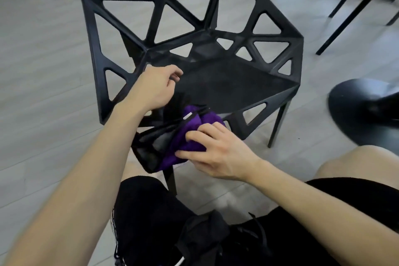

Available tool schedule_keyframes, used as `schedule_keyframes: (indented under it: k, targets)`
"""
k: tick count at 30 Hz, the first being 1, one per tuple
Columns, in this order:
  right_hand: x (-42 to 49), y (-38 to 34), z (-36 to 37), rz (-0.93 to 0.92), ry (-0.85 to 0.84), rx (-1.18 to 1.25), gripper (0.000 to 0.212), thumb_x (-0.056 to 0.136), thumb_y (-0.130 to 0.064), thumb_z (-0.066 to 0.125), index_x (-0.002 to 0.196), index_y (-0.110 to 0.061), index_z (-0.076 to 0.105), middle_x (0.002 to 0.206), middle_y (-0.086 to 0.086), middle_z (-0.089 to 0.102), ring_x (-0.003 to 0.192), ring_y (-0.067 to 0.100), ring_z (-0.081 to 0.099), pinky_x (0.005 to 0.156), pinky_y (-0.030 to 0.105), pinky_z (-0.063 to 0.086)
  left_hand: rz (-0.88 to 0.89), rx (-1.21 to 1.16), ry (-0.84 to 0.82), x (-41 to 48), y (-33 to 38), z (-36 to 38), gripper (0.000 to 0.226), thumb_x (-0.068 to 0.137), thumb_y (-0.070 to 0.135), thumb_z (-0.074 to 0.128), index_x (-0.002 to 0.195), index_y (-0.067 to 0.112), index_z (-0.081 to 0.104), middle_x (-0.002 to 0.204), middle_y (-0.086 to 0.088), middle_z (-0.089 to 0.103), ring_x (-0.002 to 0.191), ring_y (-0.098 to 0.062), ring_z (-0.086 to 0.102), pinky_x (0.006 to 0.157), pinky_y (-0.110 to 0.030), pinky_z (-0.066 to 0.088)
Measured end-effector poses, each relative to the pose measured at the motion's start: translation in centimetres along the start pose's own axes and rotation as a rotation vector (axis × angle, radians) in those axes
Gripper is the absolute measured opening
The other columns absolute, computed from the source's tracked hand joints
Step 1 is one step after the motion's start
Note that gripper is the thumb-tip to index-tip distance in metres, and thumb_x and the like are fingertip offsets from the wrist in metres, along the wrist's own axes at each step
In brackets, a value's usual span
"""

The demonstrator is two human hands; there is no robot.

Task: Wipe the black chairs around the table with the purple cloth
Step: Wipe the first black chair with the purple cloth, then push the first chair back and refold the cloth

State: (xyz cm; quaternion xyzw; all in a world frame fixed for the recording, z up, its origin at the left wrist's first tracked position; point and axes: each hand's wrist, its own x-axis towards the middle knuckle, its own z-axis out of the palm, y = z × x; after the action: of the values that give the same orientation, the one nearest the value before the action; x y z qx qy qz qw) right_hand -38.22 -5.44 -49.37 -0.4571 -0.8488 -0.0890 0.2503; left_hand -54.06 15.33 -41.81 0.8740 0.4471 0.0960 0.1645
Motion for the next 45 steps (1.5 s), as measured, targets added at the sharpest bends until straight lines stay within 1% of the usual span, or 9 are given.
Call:
schedule_keyframes:
  k: [8,12,14,20,23,26,36,41,45]
  targets:
    - [-4.3,8.9,-4.5,0.681,0.255,-0.193,0.029,0.103,-0.031,0.066,0.130,-0.027,0.077,0.124,0.010,0.061,0.106,0.034,0.054,0.097,0.048,0.049,0.110,-0.036,-0.056,0.9,1.2,1.9,0.045,0.100,0.010,0.045,0.135,0.027,0.067,0.123,0.009,0.076,0.121,-0.018,0.068,0.111,-0.045,0.051]
    - [-0.7,14.7,-6.9,1.023,0.021,-0.278,0.039,0.106,-0.047,0.050,0.139,-0.036,0.069,0.134,0.008,0.057,0.122,0.035,0.051,0.102,0.052,0.052,0.154,-0.013,-0.079,1.4,2.8,2.6,0.046,0.098,0.011,0.045,0.134,0.029,0.067,0.122,0.012,0.076,0.118,-0.019,0.068,0.107,-0.045,0.053]
    - [1.2,12.2,-6.3,0.981,-0.009,-0.302,0.039,0.105,-0.044,0.050,0.135,-0.033,0.072,0.128,0.009,0.059,0.116,0.035,0.054,0.096,0.048,0.053,0.169,-0.014,-0.070,1.9,3.5,2.8,0.046,0.097,0.011,0.045,0.133,0.031,0.067,0.121,0.013,0.076,0.117,-0.019,0.068,0.106,-0.045,0.053]
    - [0.1,4.5,-5.7,0.383,-0.098,0.019,0.031,0.105,-0.039,0.059,0.127,-0.028,0.077,0.118,0.003,0.060,0.106,0.023,0.056,0.093,0.034,0.048,0.183,0.008,-0.066,3.8,4.9,2.8,0.045,0.096,0.010,0.047,0.132,0.028,0.068,0.119,0.011,0.077,0.118,-0.021,0.068,0.105,-0.045,0.053]
    - [-2.2,9.8,-7.4,0.615,-0.009,-0.173,0.031,0.107,-0.037,0.056,0.129,-0.025,0.075,0.118,0.008,0.060,0.104,0.031,0.057,0.096,0.043,0.052,0.161,-0.001,-0.062,4.5,5.2,2.5,0.045,0.097,0.010,0.047,0.132,0.028,0.068,0.119,0.013,0.076,0.117,-0.019,0.067,0.104,-0.044,0.053]
    - [-3.4,14.2,-10.2,0.887,-0.149,-0.241,0.034,0.112,-0.038,0.050,0.138,-0.025,0.068,0.126,0.011,0.060,0.116,0.035,0.057,0.103,0.046,0.051,0.162,-0.001,-0.072,5.0,6.2,2.8,0.045,0.097,0.012,0.046,0.132,0.029,0.068,0.118,0.014,0.075,0.116,-0.018,0.067,0.103,-0.044,0.054]
    - [-0.9,19.9,-17.6,0.982,-0.123,-0.058,0.035,0.113,-0.031,0.043,0.137,-0.027,0.070,0.120,0.009,0.067,0.112,0.029,0.061,0.099,0.042,0.047,0.339,-0.069,-0.050,10.1,15.2,3.4,0.048,0.091,0.032,0.067,0.138,0.029,0.060,0.125,0.007,0.073,0.118,-0.019,0.068,0.102,-0.046,0.055]
    - [0.5,20.4,-22.5,1.229,0.080,0.319,0.030,0.113,-0.031,0.049,0.133,-0.028,0.071,0.126,-0.008,0.073,0.119,0.015,0.063,0.106,0.039,0.049,-0.057,-0.480,-0.166,12.4,20.6,1.2,0.054,0.089,0.052,0.079,0.127,0.021,0.057,0.112,0.007,0.069,0.097,-0.010,0.068,0.084,-0.030,0.053]
    - [2.1,19.8,-26.8,1.475,0.290,0.649,0.028,0.112,-0.037,0.052,0.131,-0.032,0.072,0.120,-0.015,0.074,0.115,0.011,0.068,0.106,0.042,0.057,-0.511,-1.132,-0.554,12.4,24.0,-1.9,0.079,0.080,0.070,0.076,0.133,0.014,0.063,0.121,-0.013,0.077,0.108,-0.029,0.078,0.095,-0.049,0.063]
